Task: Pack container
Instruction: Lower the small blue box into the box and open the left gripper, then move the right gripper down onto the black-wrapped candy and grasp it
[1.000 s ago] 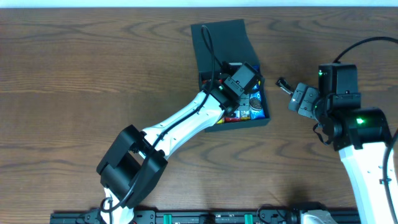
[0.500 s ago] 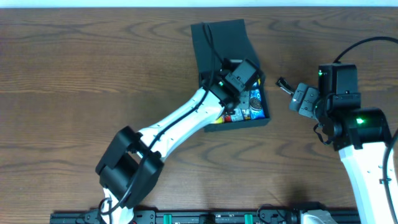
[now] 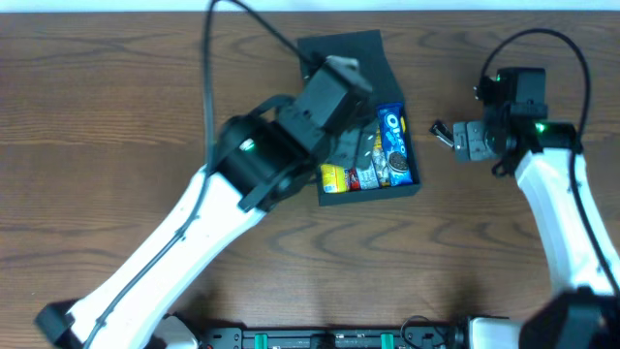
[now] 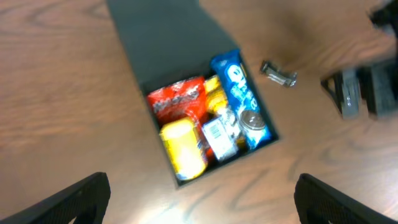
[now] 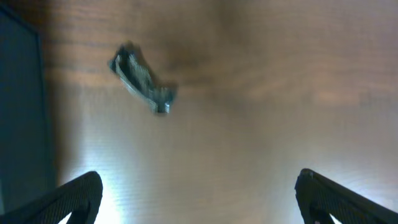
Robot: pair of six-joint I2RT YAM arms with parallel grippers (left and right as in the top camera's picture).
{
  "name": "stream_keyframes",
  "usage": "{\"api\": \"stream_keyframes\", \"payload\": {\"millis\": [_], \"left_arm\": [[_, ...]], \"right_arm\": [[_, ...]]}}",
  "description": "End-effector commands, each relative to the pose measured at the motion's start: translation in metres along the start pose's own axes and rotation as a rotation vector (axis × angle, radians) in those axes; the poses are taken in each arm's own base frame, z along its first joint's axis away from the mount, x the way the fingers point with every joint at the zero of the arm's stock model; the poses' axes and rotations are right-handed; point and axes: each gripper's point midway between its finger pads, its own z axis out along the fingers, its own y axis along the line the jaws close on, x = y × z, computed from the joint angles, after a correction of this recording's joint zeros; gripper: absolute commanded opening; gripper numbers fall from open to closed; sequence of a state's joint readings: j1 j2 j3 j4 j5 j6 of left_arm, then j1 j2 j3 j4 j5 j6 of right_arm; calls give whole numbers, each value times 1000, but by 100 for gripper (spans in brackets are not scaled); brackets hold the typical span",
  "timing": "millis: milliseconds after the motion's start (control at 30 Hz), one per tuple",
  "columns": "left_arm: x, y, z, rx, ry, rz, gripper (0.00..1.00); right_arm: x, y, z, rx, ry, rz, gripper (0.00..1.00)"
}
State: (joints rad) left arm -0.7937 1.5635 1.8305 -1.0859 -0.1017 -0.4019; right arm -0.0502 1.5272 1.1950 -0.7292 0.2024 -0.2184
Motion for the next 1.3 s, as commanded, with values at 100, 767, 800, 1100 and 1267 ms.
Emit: {"api": "stream_keyframes", "payload": {"millis": [100, 767, 800, 1100, 1267], "left_arm": [[19, 15, -9, -49, 67, 51, 95], [18, 15, -9, -49, 66, 50, 95], [18, 15, -9, -49, 66, 50, 95], [19, 15, -9, -50, 69, 43, 95], [19, 15, -9, -50, 70, 39, 95]], "right_arm": [[-7, 30, 30, -216, -49, -268, 99], [-3, 62, 109, -367, 42, -301, 99], [-3, 62, 110, -369, 40, -300, 99], [1, 74, 130, -413, 41, -295, 99], [7, 78, 136, -425, 61, -287, 99]]}}
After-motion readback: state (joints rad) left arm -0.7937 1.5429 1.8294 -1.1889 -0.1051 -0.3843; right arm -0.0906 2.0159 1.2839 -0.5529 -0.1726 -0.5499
